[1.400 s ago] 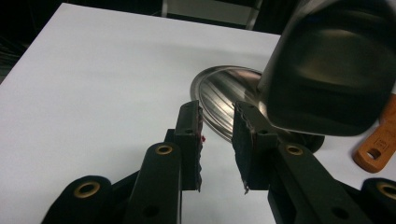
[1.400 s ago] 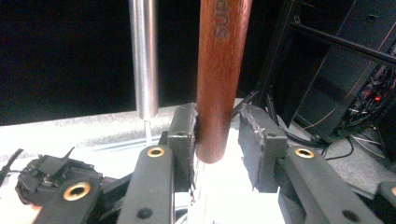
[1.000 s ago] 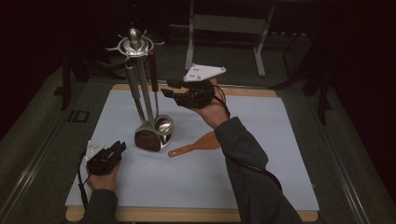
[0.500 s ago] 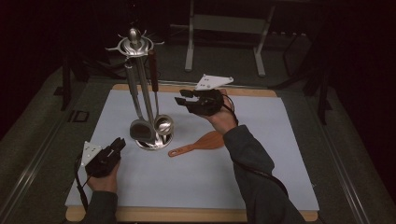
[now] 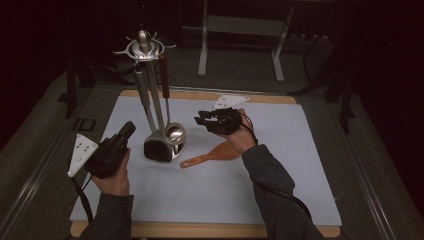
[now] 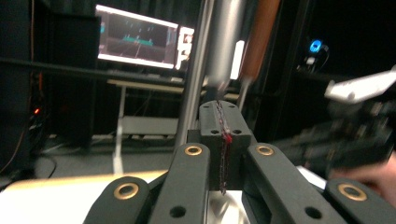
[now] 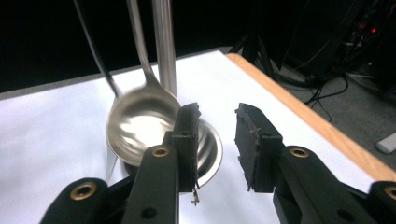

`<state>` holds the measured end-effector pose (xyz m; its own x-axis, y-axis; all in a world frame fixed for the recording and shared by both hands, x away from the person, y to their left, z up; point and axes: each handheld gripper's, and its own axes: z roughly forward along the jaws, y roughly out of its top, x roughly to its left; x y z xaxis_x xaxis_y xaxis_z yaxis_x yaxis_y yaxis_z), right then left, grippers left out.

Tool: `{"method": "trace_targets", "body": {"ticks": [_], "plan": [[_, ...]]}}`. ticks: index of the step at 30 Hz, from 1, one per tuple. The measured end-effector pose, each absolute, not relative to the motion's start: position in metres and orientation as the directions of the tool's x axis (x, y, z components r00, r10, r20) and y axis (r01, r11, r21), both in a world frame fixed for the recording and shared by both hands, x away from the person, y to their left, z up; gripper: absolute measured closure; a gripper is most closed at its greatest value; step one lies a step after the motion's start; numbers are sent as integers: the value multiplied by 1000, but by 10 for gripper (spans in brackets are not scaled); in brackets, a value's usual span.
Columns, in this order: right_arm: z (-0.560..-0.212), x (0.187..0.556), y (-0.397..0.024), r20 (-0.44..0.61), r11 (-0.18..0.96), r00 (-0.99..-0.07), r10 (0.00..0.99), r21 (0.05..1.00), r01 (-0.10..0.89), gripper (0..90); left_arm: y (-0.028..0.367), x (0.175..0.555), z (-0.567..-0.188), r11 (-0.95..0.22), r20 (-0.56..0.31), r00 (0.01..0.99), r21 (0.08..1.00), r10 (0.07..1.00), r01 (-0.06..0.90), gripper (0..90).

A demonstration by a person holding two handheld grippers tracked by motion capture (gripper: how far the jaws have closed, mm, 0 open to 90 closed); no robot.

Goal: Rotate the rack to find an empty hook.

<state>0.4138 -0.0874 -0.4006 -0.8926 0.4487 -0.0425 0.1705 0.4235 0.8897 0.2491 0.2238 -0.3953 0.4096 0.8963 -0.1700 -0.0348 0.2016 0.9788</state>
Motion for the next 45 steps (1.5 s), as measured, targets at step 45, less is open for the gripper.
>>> {"method": "trace_targets", "body": {"ticks": [45], "plan": [[-467,415,-76,38,486,-892,451,828,281,709,195,295,-288,135,-43,384,967,922,-216,900]]}}
